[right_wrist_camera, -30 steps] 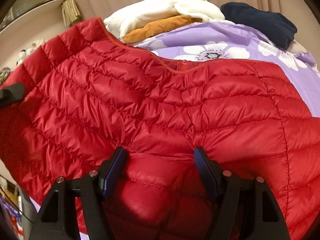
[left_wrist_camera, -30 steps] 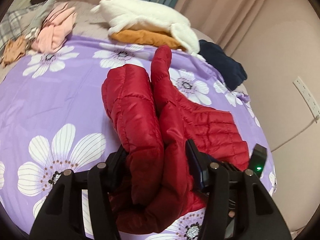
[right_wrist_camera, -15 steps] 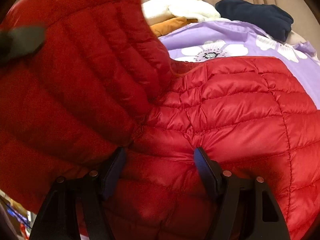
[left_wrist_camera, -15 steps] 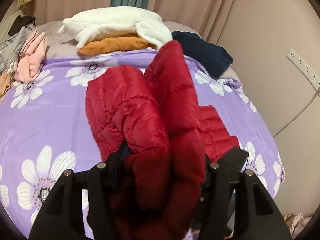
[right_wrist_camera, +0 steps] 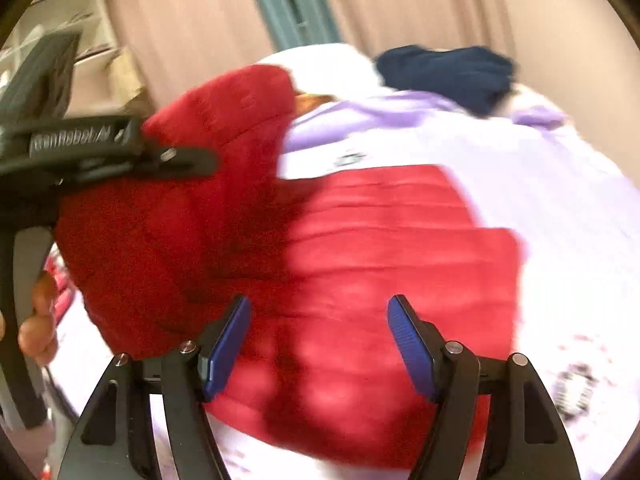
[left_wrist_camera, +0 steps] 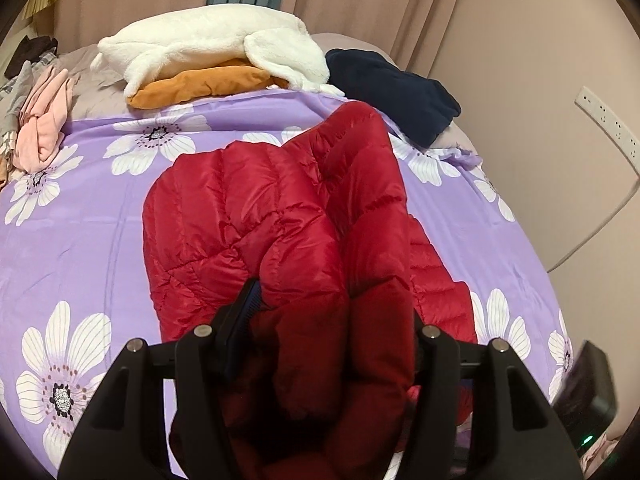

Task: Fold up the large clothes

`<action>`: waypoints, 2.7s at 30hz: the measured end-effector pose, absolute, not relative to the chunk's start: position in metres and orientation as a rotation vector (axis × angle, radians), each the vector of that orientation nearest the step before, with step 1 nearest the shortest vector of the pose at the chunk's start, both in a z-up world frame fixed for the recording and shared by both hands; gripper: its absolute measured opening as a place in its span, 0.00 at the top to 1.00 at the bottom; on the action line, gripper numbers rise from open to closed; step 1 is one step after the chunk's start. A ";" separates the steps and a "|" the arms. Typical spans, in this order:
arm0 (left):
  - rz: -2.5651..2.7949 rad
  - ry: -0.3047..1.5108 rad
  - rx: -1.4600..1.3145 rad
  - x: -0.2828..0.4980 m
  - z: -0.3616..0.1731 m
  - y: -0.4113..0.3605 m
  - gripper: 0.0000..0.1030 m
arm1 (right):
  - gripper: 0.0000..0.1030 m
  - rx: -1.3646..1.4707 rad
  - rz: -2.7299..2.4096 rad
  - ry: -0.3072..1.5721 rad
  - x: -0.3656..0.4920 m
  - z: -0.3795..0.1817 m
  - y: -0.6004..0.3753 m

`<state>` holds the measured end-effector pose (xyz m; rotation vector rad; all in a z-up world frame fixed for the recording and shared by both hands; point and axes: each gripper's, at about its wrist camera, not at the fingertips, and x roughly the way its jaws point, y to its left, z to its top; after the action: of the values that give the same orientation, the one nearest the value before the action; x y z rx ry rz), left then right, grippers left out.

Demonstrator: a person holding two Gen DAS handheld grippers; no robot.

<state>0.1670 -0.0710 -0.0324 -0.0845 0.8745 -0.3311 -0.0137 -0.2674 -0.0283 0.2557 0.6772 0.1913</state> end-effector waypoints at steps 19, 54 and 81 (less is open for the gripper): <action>-0.496 0.969 0.043 0.161 -0.070 -0.145 0.23 | 0.36 0.472 0.192 0.755 0.000 -0.089 -0.314; -0.753 1.016 -0.444 0.167 -0.036 -0.063 0.16 | 0.87 0.765 0.336 0.706 0.021 -0.060 -0.315; -0.498 0.982 0.072 0.137 -0.088 -0.073 0.25 | 0.70 0.345 0.287 0.587 0.023 0.007 -0.294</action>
<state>0.1372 -0.0730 -0.0877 0.0718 0.9820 -0.4984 0.0230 -0.2942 0.0074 0.3452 0.5871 0.2872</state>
